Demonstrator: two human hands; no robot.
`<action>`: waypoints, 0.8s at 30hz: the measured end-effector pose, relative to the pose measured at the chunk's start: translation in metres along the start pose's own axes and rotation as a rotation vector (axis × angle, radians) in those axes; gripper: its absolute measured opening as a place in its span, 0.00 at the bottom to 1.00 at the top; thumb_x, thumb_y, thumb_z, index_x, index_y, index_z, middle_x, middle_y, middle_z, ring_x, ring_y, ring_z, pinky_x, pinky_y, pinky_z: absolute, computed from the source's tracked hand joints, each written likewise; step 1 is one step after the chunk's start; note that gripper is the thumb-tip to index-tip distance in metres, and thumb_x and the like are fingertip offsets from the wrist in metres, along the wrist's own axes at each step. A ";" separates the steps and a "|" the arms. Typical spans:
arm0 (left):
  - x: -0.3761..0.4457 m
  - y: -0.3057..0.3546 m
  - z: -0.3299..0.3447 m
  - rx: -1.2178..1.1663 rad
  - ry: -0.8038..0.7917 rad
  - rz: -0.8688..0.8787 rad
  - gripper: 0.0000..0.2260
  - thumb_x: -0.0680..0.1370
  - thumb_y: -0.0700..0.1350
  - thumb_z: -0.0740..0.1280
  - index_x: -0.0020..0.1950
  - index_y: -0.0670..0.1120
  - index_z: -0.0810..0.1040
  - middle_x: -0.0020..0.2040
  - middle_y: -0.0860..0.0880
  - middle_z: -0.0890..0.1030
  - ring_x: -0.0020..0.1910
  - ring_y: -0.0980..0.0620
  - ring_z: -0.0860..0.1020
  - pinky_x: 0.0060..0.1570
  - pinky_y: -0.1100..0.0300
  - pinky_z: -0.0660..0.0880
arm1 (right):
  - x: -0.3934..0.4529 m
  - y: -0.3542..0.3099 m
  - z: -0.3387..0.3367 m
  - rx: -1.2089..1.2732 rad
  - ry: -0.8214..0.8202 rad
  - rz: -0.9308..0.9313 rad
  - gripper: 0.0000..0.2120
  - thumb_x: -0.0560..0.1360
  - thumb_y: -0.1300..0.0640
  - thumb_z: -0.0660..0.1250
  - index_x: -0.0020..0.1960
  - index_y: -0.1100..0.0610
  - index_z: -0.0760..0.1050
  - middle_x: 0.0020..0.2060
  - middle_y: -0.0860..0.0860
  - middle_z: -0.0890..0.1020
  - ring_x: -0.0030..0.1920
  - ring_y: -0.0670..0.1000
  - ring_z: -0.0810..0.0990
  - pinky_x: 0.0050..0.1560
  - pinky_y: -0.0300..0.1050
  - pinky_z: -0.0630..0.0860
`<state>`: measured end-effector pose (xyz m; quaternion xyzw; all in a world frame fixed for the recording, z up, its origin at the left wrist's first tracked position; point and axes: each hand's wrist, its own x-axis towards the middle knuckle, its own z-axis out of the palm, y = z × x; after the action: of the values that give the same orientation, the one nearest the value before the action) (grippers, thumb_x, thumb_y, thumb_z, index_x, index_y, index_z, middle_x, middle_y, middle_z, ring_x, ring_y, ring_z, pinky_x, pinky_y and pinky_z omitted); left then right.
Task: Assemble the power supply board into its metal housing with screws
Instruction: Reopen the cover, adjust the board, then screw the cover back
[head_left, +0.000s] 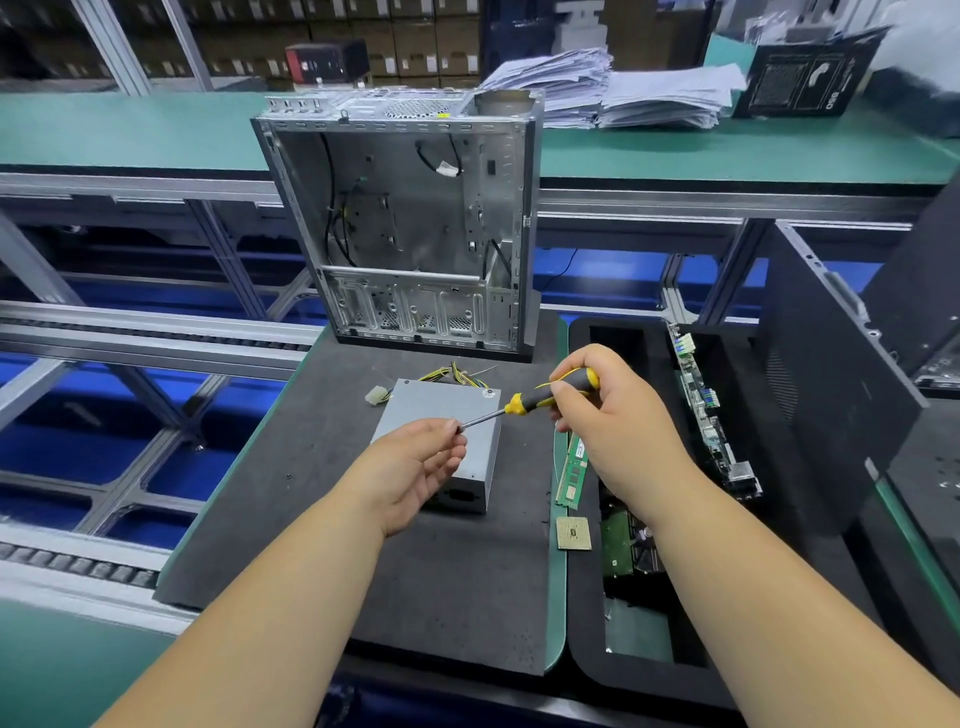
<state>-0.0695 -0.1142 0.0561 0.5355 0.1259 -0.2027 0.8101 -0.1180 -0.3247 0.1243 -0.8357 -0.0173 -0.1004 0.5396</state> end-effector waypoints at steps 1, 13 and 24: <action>0.002 0.001 -0.001 0.068 -0.004 0.040 0.06 0.80 0.43 0.67 0.50 0.41 0.81 0.41 0.47 0.83 0.40 0.54 0.83 0.40 0.64 0.79 | 0.001 -0.001 0.001 -0.006 0.011 0.003 0.07 0.78 0.58 0.62 0.46 0.46 0.72 0.36 0.45 0.82 0.40 0.58 0.79 0.42 0.55 0.78; 0.024 -0.004 -0.017 1.280 -0.159 0.393 0.11 0.72 0.40 0.71 0.50 0.54 0.82 0.52 0.54 0.79 0.51 0.60 0.75 0.56 0.62 0.72 | 0.015 -0.005 0.019 -0.532 -0.230 -0.052 0.02 0.76 0.53 0.62 0.46 0.49 0.69 0.40 0.46 0.81 0.35 0.48 0.75 0.32 0.44 0.68; 0.034 -0.009 -0.015 1.317 -0.197 0.451 0.10 0.67 0.46 0.78 0.41 0.57 0.79 0.48 0.50 0.78 0.50 0.51 0.74 0.55 0.53 0.72 | 0.024 -0.009 0.031 -0.611 -0.280 -0.070 0.03 0.76 0.54 0.62 0.48 0.51 0.69 0.42 0.46 0.81 0.40 0.51 0.75 0.37 0.46 0.71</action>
<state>-0.0429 -0.1104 0.0286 0.9069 -0.2112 -0.1114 0.3472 -0.0906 -0.2943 0.1244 -0.9633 -0.0892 -0.0036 0.2530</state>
